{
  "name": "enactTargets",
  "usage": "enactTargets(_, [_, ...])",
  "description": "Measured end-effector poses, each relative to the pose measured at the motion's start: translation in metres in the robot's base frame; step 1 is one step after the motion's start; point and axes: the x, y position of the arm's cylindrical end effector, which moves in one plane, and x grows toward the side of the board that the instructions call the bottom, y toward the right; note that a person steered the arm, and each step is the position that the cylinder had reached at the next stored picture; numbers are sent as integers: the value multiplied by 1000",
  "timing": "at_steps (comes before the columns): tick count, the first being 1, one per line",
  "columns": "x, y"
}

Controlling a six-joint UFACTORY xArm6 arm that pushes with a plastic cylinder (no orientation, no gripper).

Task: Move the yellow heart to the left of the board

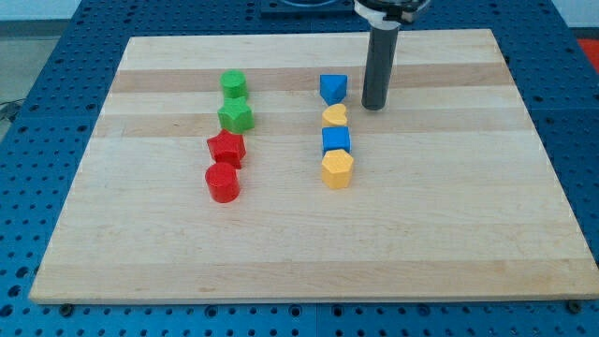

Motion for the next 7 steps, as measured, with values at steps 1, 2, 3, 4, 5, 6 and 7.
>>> enactTargets(1, [15,-3])
enactTargets(2, [24,-5])
enactTargets(3, [24,-12])
enactTargets(4, [24,-24])
enactTargets(5, [24,-32])
enactTargets(6, [24,-40])
enactTargets(7, [24,-49])
